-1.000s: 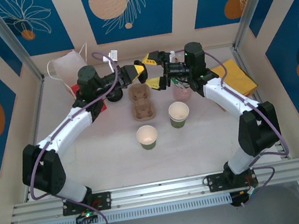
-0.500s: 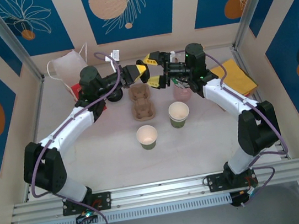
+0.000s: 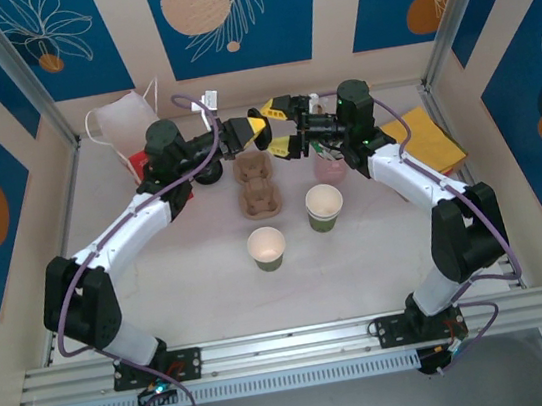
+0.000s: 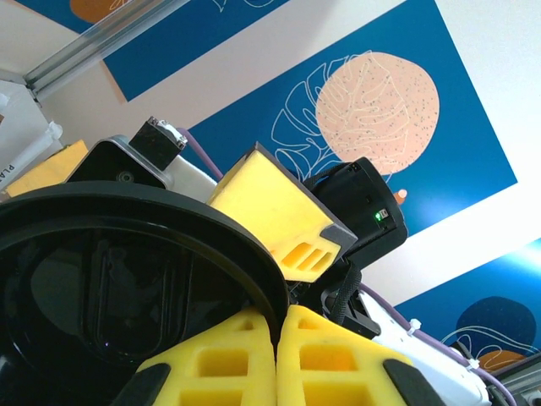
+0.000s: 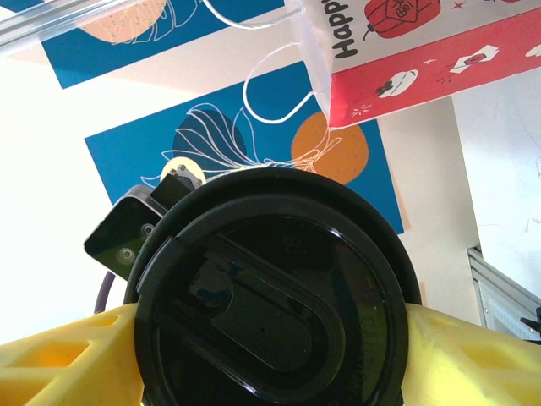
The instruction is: Pack the takeout coffee
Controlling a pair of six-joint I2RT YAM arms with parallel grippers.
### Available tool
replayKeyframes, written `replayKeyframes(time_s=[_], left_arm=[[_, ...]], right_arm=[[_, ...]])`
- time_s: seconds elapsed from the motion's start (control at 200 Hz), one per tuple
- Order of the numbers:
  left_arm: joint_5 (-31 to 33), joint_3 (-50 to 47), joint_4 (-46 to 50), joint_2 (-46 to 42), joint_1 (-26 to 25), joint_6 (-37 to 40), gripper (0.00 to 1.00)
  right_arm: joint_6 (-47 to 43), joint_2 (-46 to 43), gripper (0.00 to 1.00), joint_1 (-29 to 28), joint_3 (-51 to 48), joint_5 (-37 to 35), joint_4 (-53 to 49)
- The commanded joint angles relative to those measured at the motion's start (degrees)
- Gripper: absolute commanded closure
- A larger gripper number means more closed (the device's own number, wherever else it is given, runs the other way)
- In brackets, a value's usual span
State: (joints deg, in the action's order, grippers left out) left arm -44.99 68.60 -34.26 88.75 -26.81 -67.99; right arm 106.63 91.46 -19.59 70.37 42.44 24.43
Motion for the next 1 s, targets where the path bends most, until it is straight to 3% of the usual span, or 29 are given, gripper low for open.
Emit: replayKeyframes(time_s=[0.0, 0.265, 0.44, 0.765, 0.83, 0.895, 0.945, 0.995], left_arm=[[-0.7, 0.2, -2.5, 0.8, -0.5, -0.4, 0.95], [-0.6, 0.2, -1.0, 0.5, -0.5, 0.5, 0.92], [0.2, 0.7, 4.9, -0.4, -0.2, 3.9, 0.66], [4.0, 1.6, 21.7, -5.6, 1.4, 13.6, 0.52], [6.5, 2.0, 26.9, -7.0, 1.7, 16.2, 0.42], [10.0, 3.1, 34.1, -8.6, 1.9, 19.9, 0.41], [13.0, 3.9, 39.5, -9.8, 1.9, 22.6, 0.29], [16.1, 4.7, 44.5, -10.8, 1.9, 24.7, 0.25]], right_arm=[[0.2, 0.1, 0.31, 0.2, -0.8, 0.6, 0.8], [-0.3, -0.1, 0.35, 0.6, -0.8, 0.6, 0.2], [-3.8, -0.9, 0.34, 1.2, -0.5, 0.6, -4.1], [-12.4, -2.0, 0.34, 2.2, -0.4, 0.0, -13.3], [-15.0, -2.1, 0.34, 2.3, 0.0, -0.2, -15.7], [-19.0, -2.3, 0.34, 2.3, 1.0, -0.7, -20.2], [-22.1, -2.3, 0.34, 2.2, 2.0, -1.3, -23.7], [-25.4, -2.4, 0.34, 2.0, 3.0, -1.9, -27.2]])
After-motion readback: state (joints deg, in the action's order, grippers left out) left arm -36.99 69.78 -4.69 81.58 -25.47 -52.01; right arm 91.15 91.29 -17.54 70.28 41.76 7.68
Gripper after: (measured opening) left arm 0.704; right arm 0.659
